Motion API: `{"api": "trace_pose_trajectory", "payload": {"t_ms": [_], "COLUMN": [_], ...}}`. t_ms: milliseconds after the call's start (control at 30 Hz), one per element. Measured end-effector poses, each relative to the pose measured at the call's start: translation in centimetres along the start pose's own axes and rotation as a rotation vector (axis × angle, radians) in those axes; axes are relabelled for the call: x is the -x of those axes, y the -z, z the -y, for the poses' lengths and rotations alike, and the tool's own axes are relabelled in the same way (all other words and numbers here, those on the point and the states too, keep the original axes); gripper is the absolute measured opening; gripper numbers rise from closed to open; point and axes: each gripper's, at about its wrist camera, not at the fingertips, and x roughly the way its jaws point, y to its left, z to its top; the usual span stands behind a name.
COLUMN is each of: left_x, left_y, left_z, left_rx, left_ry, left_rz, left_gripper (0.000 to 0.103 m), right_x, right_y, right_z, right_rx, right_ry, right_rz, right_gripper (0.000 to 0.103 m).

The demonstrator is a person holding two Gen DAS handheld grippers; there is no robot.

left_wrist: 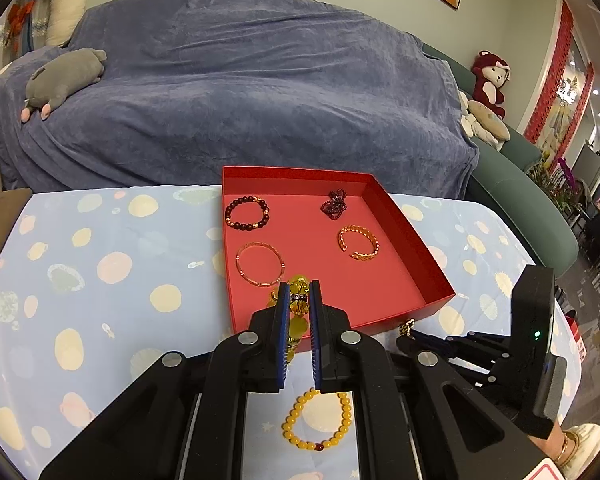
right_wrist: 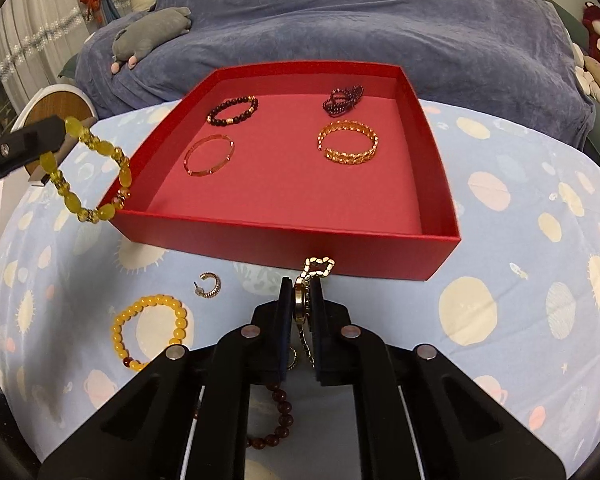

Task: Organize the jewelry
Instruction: 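Lift the yellow bracelet and gold watch and carry both toward the red box, then lower both items into the red box and open both tools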

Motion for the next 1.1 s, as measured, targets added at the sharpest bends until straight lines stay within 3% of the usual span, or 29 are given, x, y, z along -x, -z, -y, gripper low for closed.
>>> {"api": "trace_pose_trajectory", "payload": {"t_ms": [233,433,633,900,967,1100], "left_x": [0.0,-0.5,-2.5,-4.8,-5.2,-5.5], "left_y": [-0.5,-2.0,-3.2,-2.7,-2.4,-2.2], "left_z": [0.6,1.4,1.5,0.5,0.3,-0.6], "left_rx": [-0.008,-0.022,-0.033,-0.026,-0.018,0.012], "left_ry": [0.013,0.028,0.024,-0.001,-0.01,-0.036], "left_rz": [0.007,0.02,0.018,-0.024,-0.035,-0.034], "left_gripper": [0.007,0.007,0.007,0.008,0.008,0.02], "right_x": [4.1,4.8,2.8,-0.1,-0.4,0.3], "right_y": [-2.6,-5.6,-7.3,-7.0,-6.8,-6.7], "right_z": [1.7,2.2,2.6,2.7,2.8,3.2], "right_rx": [-0.05,-0.08,-0.105,-0.103,-0.103,-0.108], "right_ry": [-0.032,-0.036,-0.039,-0.032,-0.019,0.011], "right_rz": [0.108,0.169,0.161,0.099,0.094,0.126], "right_gripper": [0.008,0.008,0.008,0.009,0.011,0.036]}}
